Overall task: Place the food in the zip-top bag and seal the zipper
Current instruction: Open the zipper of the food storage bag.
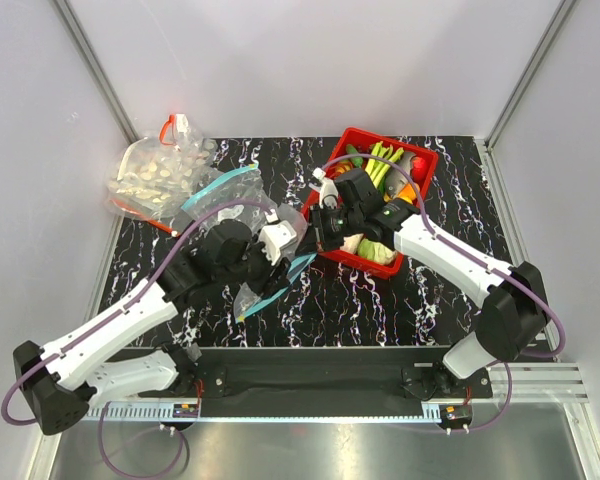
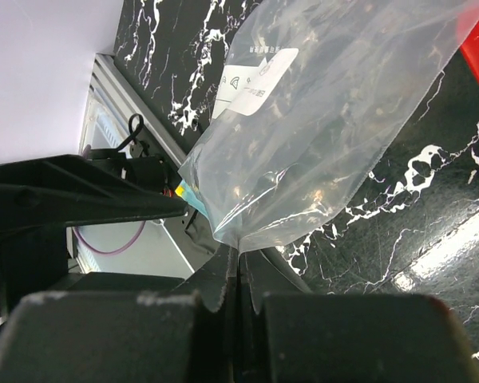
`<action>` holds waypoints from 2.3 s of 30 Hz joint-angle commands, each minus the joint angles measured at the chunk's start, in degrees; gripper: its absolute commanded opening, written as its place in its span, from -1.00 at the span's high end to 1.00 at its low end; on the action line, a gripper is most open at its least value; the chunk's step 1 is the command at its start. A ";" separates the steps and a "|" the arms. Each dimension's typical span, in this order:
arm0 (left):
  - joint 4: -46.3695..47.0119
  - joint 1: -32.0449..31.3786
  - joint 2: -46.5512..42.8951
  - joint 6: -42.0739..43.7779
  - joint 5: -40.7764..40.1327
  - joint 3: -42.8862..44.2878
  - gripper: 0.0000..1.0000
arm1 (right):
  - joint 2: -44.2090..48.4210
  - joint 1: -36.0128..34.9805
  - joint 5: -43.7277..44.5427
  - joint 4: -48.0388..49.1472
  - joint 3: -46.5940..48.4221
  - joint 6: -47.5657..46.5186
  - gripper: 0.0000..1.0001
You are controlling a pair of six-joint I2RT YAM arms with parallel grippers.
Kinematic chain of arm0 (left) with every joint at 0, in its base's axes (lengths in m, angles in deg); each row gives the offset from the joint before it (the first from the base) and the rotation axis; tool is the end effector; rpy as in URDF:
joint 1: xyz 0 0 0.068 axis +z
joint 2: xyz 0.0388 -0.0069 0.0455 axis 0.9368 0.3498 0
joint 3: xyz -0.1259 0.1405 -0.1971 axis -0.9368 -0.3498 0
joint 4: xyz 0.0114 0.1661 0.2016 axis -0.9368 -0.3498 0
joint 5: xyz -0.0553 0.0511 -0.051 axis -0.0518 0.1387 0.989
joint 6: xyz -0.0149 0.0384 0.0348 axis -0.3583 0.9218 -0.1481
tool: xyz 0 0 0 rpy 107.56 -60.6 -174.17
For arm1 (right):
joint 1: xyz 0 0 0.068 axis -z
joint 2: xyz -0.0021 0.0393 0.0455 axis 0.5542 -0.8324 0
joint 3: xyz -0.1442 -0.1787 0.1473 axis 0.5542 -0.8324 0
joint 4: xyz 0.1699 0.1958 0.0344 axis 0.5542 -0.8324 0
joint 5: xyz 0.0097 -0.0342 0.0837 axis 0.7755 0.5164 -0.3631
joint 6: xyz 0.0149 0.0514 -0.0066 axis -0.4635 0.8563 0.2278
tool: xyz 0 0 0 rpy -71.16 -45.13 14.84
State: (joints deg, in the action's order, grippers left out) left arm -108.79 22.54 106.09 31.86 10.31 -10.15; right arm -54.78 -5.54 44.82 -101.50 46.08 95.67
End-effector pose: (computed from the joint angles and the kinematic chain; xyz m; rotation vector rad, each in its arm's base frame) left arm 0.1415 -0.1617 0.3189 1.0661 2.0019 -0.6267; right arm 0.2555 0.2320 0.3044 -0.5652 2.4120 1.1767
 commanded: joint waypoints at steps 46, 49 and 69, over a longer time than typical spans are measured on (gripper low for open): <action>-1.51 6.20 1.88 -11.33 -6.06 1.14 1.00 | 5.37 -7.46 11.77 18.87 -10.35 -0.09 -0.36; -1.33 6.38 1.27 -11.51 -5.45 1.05 1.00 | 4.23 -9.22 14.06 21.06 -9.99 0.44 -0.27; -2.12 6.64 -1.72 -11.77 -4.30 3.50 1.00 | 2.38 -10.28 24.18 23.27 -9.20 5.01 0.45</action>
State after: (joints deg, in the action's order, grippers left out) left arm -111.94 28.99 105.67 20.72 4.70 -10.76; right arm -51.96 -15.40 69.87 -81.52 34.62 100.06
